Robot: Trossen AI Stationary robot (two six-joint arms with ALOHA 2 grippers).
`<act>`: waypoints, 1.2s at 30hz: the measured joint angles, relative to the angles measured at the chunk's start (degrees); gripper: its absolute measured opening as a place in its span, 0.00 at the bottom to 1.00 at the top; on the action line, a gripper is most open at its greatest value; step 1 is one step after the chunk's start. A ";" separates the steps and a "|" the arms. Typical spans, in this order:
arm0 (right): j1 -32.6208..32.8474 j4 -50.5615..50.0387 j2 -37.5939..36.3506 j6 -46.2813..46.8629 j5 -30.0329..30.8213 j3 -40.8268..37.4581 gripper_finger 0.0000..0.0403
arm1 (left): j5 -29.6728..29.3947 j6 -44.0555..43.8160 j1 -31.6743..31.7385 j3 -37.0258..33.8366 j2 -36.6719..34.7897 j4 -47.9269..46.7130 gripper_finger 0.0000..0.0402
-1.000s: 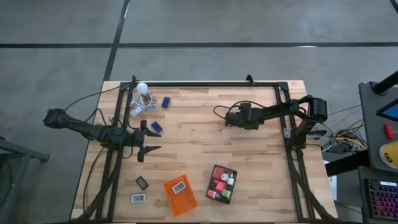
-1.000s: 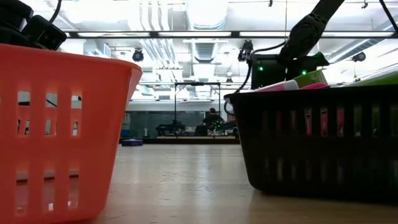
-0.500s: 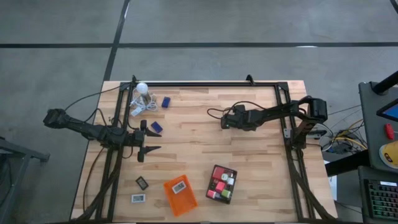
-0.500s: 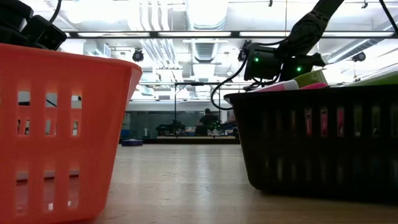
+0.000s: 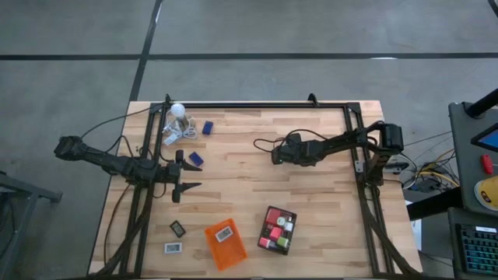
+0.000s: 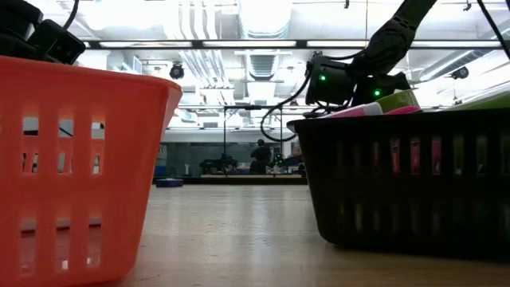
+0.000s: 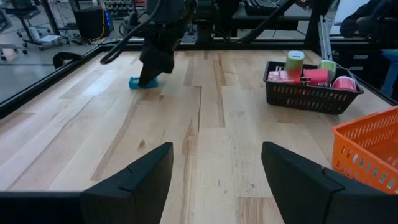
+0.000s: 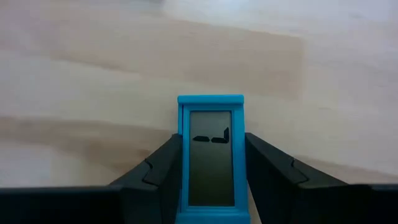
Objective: Pick & Place Office items
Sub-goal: Put the sky blue timer into the orange bin
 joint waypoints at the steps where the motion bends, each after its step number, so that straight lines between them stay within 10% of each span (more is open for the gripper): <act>1: 0.28 0.24 0.17 -1.02 -0.15 0.39 0.36 | 0.00 0.00 0.02 0.00 0.01 0.02 0.63; 36: 11.32 4.40 14.92 -45.68 -18.25 27.50 0.36 | 0.37 0.01 0.00 0.00 1.08 -0.03 0.63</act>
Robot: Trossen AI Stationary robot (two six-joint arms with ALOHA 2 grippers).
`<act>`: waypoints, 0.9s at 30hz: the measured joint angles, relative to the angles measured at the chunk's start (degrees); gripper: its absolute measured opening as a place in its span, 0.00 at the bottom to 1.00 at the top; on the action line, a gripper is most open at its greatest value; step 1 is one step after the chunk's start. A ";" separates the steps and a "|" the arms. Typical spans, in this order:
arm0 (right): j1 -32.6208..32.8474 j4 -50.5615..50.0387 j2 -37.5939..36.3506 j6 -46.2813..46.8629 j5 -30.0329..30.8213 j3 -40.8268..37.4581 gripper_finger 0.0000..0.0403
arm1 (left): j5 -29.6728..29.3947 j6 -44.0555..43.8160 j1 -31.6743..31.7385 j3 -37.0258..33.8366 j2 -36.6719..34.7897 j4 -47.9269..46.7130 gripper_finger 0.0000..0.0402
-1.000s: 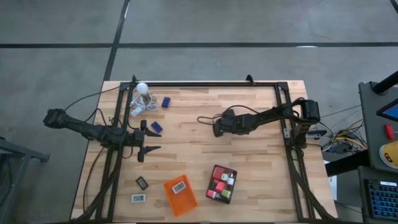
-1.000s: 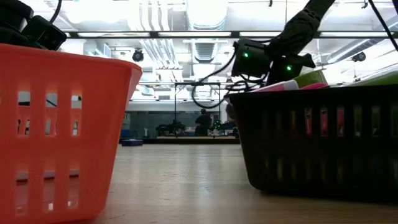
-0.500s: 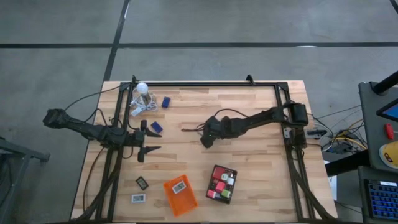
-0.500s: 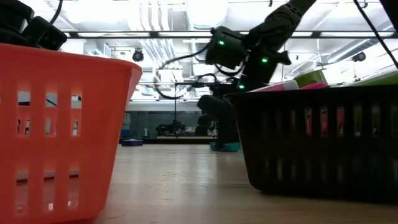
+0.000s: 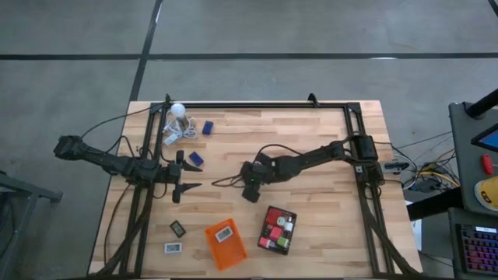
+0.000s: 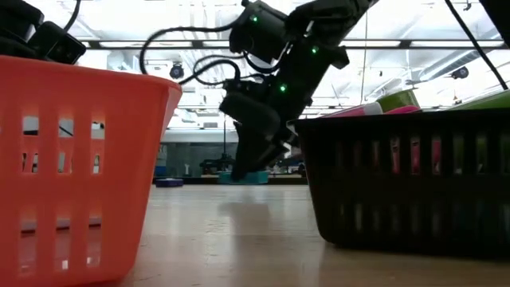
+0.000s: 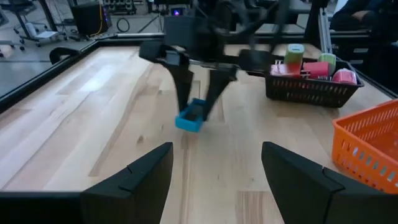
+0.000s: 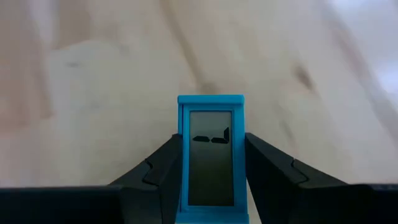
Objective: Pick & Place Office items
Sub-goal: Put the sky blue timer into the orange bin
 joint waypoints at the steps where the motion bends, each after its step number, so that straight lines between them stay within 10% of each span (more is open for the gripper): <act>1: 0.19 0.25 0.01 -1.02 -1.05 0.22 0.36 | -0.02 -0.01 0.02 0.00 0.00 0.02 0.63; 27: 1.22 17.91 9.36 -16.76 -16.54 6.16 0.36 | 0.17 0.00 0.01 0.00 0.56 0.02 0.63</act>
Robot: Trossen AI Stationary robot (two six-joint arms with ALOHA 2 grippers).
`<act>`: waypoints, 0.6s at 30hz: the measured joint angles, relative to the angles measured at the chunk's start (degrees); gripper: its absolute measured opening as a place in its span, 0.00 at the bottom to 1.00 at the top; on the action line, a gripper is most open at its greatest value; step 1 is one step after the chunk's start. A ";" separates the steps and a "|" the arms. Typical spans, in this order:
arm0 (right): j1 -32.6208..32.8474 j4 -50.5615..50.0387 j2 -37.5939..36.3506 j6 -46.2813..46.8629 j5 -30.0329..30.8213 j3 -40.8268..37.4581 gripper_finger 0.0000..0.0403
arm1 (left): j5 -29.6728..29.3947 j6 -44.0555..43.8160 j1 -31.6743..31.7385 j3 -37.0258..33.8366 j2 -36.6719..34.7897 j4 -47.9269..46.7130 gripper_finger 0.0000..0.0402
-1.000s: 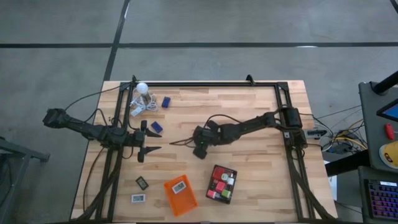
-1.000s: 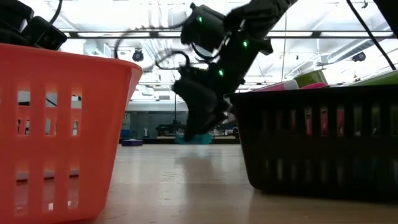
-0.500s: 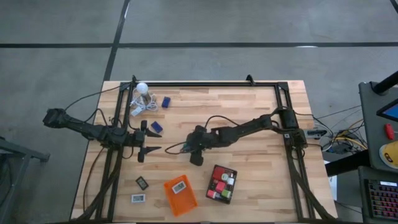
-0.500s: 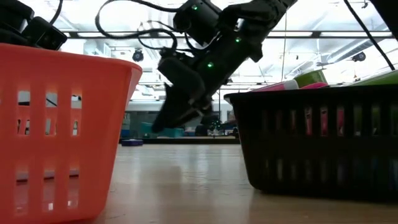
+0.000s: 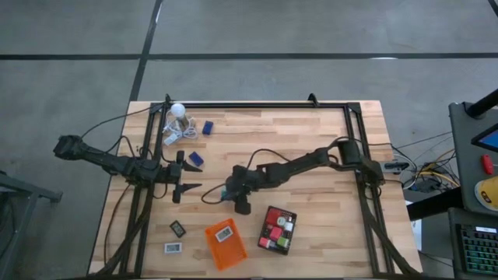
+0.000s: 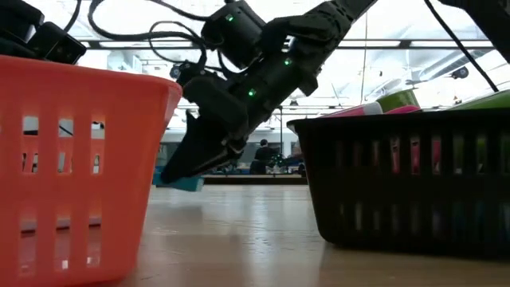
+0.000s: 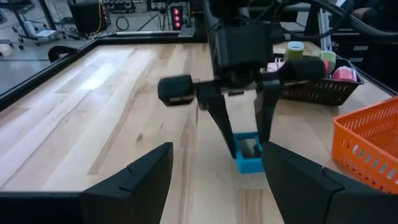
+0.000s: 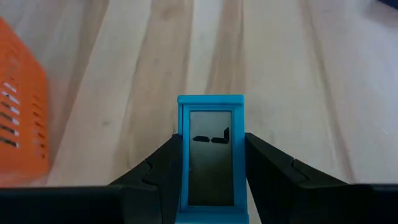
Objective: Pick & Place Office items
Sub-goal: Put the sky blue timer into the orange bin
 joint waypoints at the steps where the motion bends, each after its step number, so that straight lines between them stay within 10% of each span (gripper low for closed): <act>1: -0.02 0.20 0.26 0.05 -0.69 0.31 0.36 | 0.00 0.00 0.00 0.00 0.01 -0.01 0.63; 18: 0.05 0.23 2.84 0.01 -1.98 2.47 0.36 | -0.04 0.00 0.00 -0.01 0.28 0.00 0.63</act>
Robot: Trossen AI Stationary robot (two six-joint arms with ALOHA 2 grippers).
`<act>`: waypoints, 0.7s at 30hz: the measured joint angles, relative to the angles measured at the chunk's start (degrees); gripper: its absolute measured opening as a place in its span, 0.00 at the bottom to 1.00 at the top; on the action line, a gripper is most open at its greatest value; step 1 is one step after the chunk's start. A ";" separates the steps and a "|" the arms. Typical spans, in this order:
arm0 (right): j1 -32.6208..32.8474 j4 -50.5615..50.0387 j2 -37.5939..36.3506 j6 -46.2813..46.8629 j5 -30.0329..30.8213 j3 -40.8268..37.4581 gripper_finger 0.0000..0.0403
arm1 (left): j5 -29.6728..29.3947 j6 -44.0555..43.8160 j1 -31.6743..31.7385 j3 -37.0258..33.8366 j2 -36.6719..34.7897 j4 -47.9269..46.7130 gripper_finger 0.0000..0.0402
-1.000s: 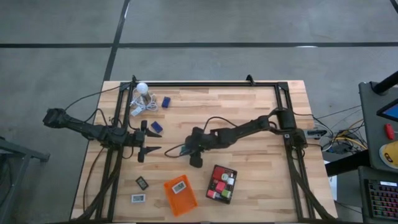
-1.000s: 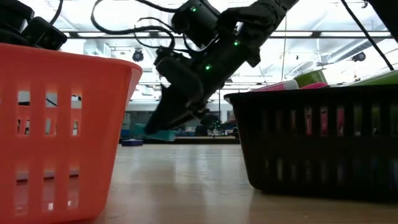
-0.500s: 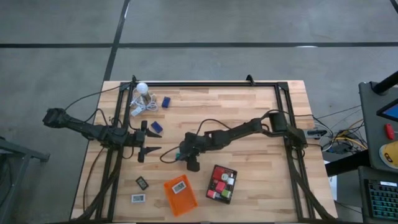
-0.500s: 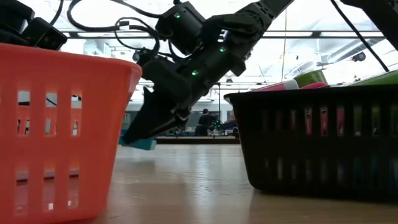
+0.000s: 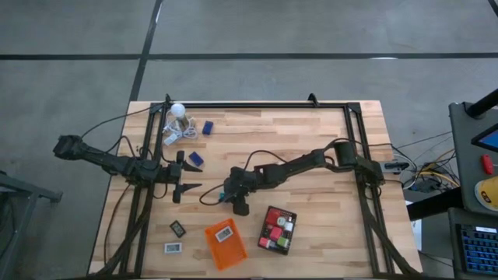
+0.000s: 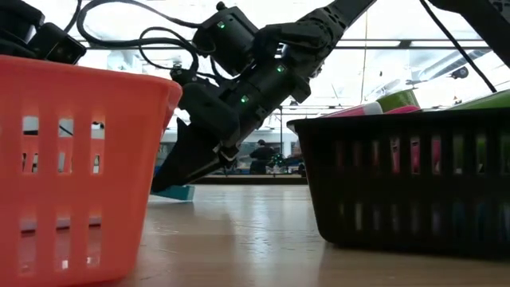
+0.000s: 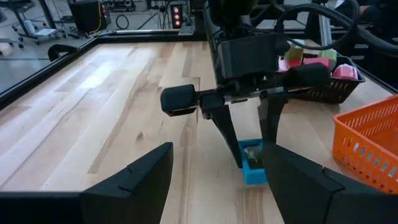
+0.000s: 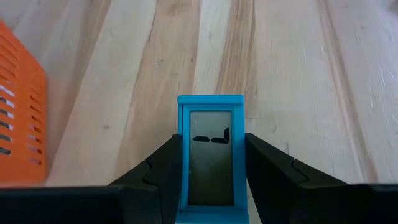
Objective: Pick & Place Office items
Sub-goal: Put the sky blue timer into the orange bin
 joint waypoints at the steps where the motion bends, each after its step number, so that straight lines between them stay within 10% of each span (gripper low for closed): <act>1: 0.00 -0.01 0.00 0.00 0.00 0.00 0.36 | 0.00 -0.01 -0.01 0.01 0.00 0.00 0.63; 21: -0.01 0.02 0.00 -1.01 0.04 -0.07 0.55 | -0.15 0.01 0.00 0.01 0.00 0.00 0.63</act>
